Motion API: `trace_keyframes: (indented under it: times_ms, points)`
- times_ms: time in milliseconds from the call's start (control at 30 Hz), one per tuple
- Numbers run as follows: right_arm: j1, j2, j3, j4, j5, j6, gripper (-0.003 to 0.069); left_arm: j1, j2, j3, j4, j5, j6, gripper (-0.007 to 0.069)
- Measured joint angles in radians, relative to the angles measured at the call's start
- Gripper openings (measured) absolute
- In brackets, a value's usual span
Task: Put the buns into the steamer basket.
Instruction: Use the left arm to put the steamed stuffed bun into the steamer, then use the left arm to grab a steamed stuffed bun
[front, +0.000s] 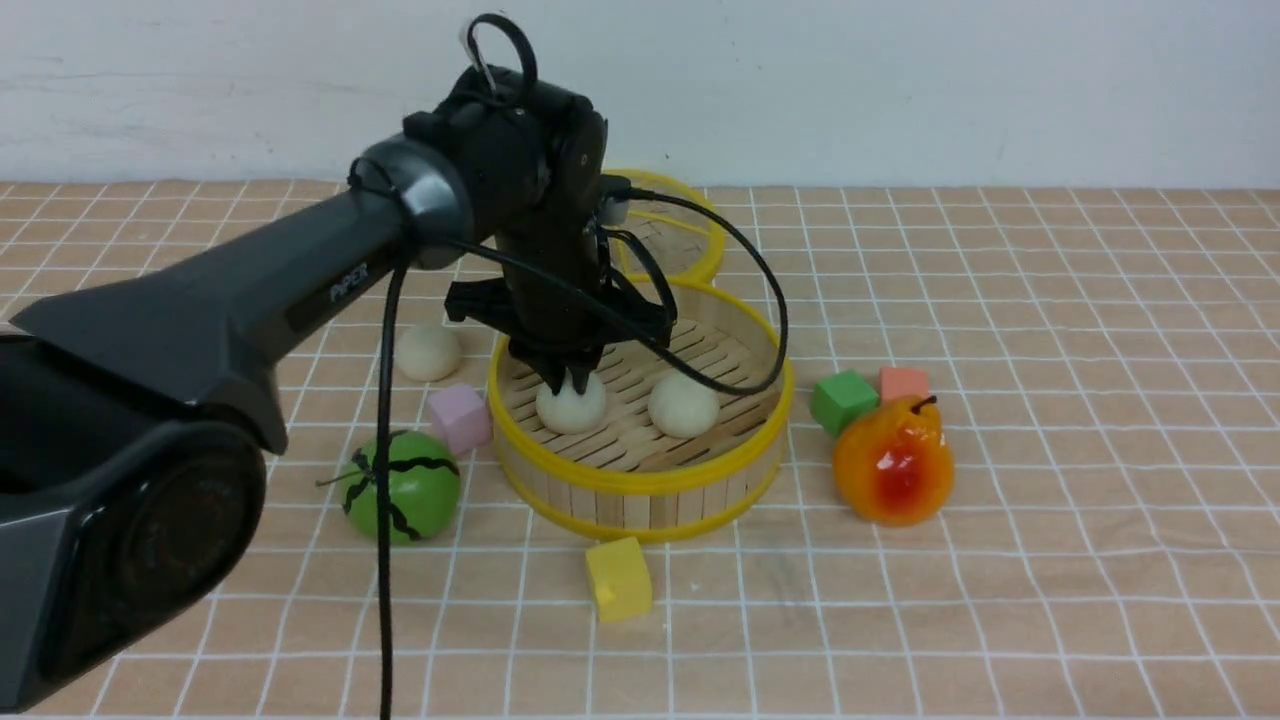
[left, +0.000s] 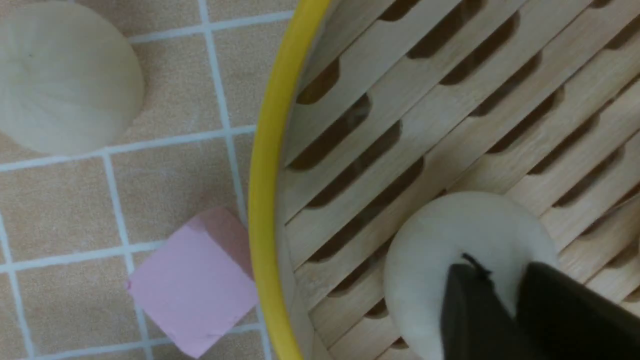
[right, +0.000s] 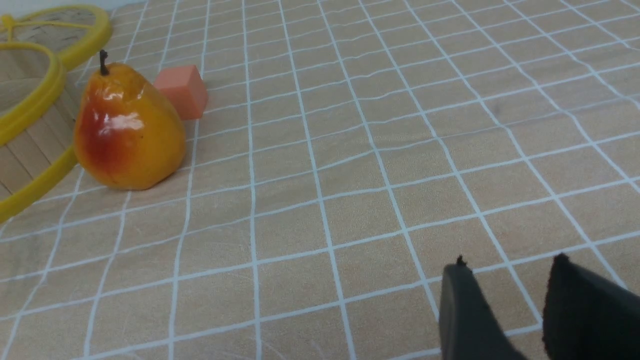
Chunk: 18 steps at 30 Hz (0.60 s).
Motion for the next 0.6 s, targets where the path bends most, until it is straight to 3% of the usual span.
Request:
trace_keyframes:
  times_ms: [33,133,267,400,467,600]
  points:
    - [0.000,0.000,0.000,0.000,0.000,0.000,0.0241,0.000,0.000,-0.001,0.000,0.000,0.000,0.0187]
    - [0.000,0.000,0.000,0.000,0.000,0.000,0.0241,-0.002,-0.014,-0.017,0.000,0.011,0.004,0.0321]
    - [0.000,0.000,0.000,0.000,0.000,0.000,0.0241,0.042,-0.055,-0.043,-0.008,0.016,0.018,0.0393]
    - [0.000,0.000,0.000,0.000,0.000,0.000,0.0241,0.123,-0.089,-0.053,-0.007,0.015,0.019,0.0394]
    - [0.000,0.000,0.000,0.000,0.000,0.000,0.0241,0.205,-0.089,-0.053,-0.004,0.008,0.019,0.0368]
    - [0.000,0.000,0.000,0.000,0.000,0.000,0.0241,0.258,-0.055,-0.053,-0.017,-0.031,0.023,0.0320]
